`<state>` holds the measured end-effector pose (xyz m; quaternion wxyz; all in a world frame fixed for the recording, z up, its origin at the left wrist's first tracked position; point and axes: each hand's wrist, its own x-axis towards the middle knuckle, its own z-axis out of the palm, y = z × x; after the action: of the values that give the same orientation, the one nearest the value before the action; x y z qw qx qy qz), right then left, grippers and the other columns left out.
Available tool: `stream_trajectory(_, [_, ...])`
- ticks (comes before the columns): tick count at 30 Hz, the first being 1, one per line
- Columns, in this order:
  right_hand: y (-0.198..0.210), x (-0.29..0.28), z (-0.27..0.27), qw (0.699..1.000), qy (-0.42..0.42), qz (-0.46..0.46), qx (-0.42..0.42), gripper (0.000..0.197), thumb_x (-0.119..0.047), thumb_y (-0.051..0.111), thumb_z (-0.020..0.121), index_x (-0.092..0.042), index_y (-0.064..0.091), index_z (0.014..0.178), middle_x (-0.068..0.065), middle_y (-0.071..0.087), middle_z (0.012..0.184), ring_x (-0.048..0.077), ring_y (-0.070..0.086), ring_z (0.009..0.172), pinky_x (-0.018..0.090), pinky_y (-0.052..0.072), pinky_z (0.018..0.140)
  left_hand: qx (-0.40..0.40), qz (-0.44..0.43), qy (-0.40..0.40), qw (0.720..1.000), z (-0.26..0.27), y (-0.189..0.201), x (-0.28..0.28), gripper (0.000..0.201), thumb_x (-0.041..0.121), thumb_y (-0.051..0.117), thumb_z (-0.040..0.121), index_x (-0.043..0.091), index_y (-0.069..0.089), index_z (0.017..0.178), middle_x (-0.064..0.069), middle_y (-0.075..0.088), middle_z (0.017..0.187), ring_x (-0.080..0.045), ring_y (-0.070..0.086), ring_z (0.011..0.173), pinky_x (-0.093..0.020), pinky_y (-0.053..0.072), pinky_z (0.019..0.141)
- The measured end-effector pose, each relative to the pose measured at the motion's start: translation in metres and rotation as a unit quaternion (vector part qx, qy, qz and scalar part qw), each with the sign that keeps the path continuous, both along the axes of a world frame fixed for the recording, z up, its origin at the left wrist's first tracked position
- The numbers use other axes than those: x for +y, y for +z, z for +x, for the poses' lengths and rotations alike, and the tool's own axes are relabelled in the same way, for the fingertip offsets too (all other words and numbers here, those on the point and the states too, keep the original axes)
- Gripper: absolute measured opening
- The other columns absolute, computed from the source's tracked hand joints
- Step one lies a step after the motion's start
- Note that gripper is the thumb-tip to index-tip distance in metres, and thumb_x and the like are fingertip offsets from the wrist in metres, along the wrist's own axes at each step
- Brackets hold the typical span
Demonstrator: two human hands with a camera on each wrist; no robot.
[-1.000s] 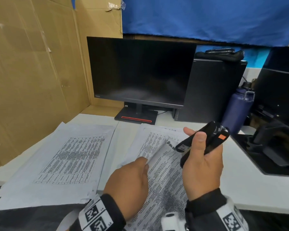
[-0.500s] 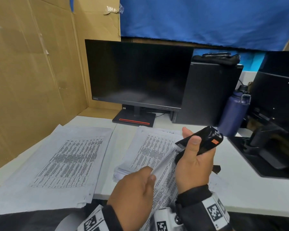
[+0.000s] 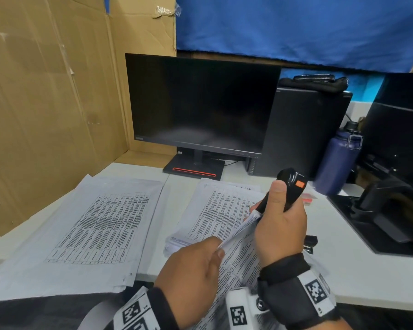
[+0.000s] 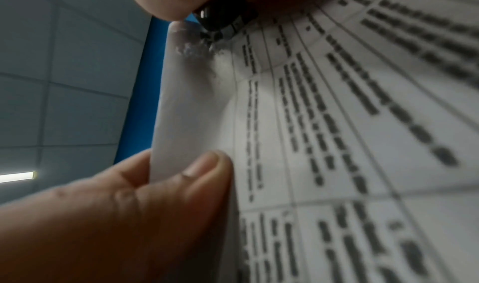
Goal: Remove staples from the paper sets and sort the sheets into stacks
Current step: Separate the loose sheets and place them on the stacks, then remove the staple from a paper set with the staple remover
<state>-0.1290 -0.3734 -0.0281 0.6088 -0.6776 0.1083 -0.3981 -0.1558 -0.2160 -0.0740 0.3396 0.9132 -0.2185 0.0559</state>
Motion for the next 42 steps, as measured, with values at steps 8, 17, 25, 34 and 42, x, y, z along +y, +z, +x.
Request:
stream_trajectory(8, [0.005, -0.015, 0.006, 0.997, 0.052, -0.063, 0.01, 0.045, -0.068, 0.046, 0.082, -0.025, 0.057, 0.089, -0.005, 0.068, 0.076, -0.001, 0.064, 0.069, 0.008, 0.043, 0.061, -0.01, 0.004, 0.017, 1.0, 0.001, 0.0, -0.005, 0.033, 0.042, 0.036, 0.107, 0.033, 0.034, 0.076, 0.007, 0.048, 0.065, -0.009, 0.05, 0.063, -0.029, 0.037, 0.06])
stream_trajectory(17, [-0.011, -0.174, 0.011, 0.867, 0.064, -0.252, 0.424, 0.048, -0.059, 0.053, 0.094, -0.013, 0.067, 0.098, 0.01, 0.068, 0.096, 0.028, 0.062, 0.091, 0.035, 0.043, 0.083, 0.174, -0.22, 0.173, 0.944, 0.094, 0.041, 0.04, 0.026, 0.027, 0.052, 0.096, 0.01, 0.071, 0.098, -0.013, 0.078, 0.091, -0.033, 0.074, 0.092, -0.047, 0.057, 0.09])
stream_trajectory(25, [-0.048, -0.216, 0.019, 0.748, 0.023, -0.33, 0.575, 0.054, -0.066, 0.061, 0.084, -0.013, 0.066, 0.094, 0.005, 0.07, 0.087, 0.021, 0.067, 0.079, 0.032, 0.052, 0.078, 0.235, -0.041, 0.196, 0.951, 0.182, 0.034, -0.004, 0.027, 0.029, 0.05, 0.105, 0.006, 0.06, 0.111, -0.013, 0.062, 0.112, -0.03, 0.061, 0.102, -0.031, 0.047, 0.087])
stream_trajectory(34, [-0.027, -0.224, 0.048, 0.684, 0.003, -0.48, 0.549, 0.053, -0.066, 0.05, 0.088, -0.022, 0.06, 0.115, -0.001, 0.068, 0.118, 0.017, 0.063, 0.102, 0.034, 0.05, 0.094, 0.223, 0.08, 0.175, 0.956, 0.187, 0.041, 0.078, 0.021, 0.03, 0.062, 0.097, 0.01, 0.068, 0.1, -0.006, 0.064, 0.09, -0.026, 0.061, 0.086, -0.033, 0.053, 0.08])
stream_trajectory(42, [-0.022, -0.142, 0.047, 0.659, 0.108, -0.603, 0.436, 0.054, -0.074, 0.05, 0.083, -0.045, 0.05, 0.129, -0.018, 0.045, 0.143, 0.009, 0.042, 0.132, 0.029, 0.036, 0.11, 0.225, 0.365, 0.337, 0.838, 0.175, 0.044, 0.235, 0.036, 0.051, 0.065, 0.087, 0.016, 0.069, 0.098, -0.001, 0.07, 0.094, -0.018, 0.063, 0.082, -0.022, 0.047, 0.066])
